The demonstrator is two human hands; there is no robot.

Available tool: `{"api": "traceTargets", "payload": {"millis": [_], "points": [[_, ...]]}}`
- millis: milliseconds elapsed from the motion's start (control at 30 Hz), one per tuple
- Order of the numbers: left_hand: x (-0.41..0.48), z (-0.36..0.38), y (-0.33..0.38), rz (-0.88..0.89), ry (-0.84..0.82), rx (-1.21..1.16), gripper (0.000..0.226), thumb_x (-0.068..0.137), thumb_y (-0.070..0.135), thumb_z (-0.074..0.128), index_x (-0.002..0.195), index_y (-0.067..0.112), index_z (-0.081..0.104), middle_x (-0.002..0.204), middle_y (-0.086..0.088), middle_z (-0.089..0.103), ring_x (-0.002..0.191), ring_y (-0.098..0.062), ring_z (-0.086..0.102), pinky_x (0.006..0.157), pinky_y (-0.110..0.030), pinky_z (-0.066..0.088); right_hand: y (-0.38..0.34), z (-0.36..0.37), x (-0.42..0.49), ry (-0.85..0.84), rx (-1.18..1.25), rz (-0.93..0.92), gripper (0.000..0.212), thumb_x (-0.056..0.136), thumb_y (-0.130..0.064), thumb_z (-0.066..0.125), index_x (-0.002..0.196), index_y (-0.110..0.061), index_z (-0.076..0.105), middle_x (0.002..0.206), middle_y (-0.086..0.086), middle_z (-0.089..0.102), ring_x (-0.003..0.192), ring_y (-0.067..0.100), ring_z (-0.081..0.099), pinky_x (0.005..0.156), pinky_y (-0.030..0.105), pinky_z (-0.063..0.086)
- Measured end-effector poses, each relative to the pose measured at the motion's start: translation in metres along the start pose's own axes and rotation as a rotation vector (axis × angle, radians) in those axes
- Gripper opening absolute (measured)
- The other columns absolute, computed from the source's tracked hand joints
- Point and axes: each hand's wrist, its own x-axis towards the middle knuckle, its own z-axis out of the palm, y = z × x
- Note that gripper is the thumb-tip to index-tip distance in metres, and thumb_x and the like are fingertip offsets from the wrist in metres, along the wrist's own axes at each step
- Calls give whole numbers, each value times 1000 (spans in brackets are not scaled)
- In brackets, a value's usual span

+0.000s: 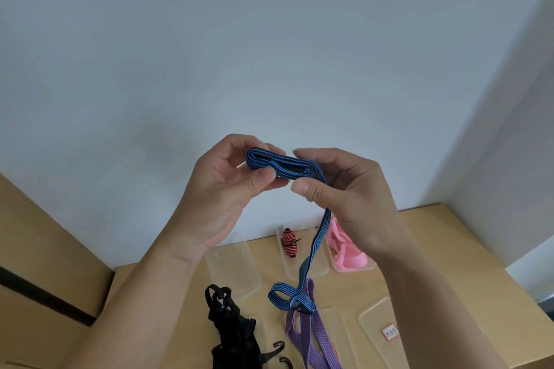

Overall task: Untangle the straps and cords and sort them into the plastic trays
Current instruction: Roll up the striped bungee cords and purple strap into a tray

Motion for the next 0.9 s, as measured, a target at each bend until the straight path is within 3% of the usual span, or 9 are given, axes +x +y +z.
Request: {"api": "traceTargets", "payload": {"millis": [100, 200, 333, 433, 600, 767, 900], "points": [[-1, 0, 2, 5, -8, -80, 26, 72, 15, 83, 94, 20, 70, 104, -8, 72, 102, -30, 70, 87, -37, 58, -3, -1, 0, 8, 19, -15, 35, 75, -8, 80, 107, -18, 73, 83, -4, 75, 70, 11, 66, 63, 18, 49], [-1, 1, 2, 14, -13, -106, 28, 69, 20, 88, 93, 22, 72, 105, -7, 74, 100, -28, 72, 86, -34, 58, -2, -3, 0, -22, 80, -39, 31, 79, -17, 79, 108, -27, 77, 93, 6, 76, 80, 24, 71, 69, 26, 51], [-2, 1, 2, 22, -3, -95, 30, 68, 22, 91, 92, 22, 73, 105, -8, 75, 99, -28, 72, 85, -34, 59, -2, -4, -1, -27, 131, -18, 32, 77, -22, 77, 109, -25, 78, 98, 11, 77, 88, 29, 74, 75, 29, 54], [-3, 3, 5, 43, 18, 13, 33, 64, 23, 93, 90, 24, 74, 102, -5, 75, 96, -27, 72, 81, -33, 59, -2, -5, 0, 1, 112, -22, 29, 78, -24, 76, 107, -23, 79, 96, 11, 78, 84, 27, 74, 73, 27, 55], [-1, 6, 9, 68, 81, 309, 32, 70, 5, 89, 94, 20, 76, 94, -7, 74, 92, -28, 71, 81, -36, 61, -1, -3, 0, 39, -22, -25, 24, 83, -20, 68, 105, -15, 74, 82, 4, 76, 71, 15, 69, 64, 21, 50], [-1, 14, 10, 86, 156, 338, 29, 67, 7, 82, 94, 13, 74, 88, -3, 75, 84, -20, 71, 77, -28, 58, -2, -2, 2, 79, -151, -13, 16, 93, -23, 65, 104, -19, 76, 64, -2, 66, 56, 13, 55, 55, 21, 42], [-1, 23, -6, 257, 318, 509, 29, 74, 6, 87, 96, 17, 73, 90, 2, 77, 85, -17, 74, 77, -29, 59, 0, 12, 2, 164, -67, 75, 19, 98, -24, 62, 110, -15, 73, 76, -3, 74, 56, 11, 57, 55, 20, 43]]}}
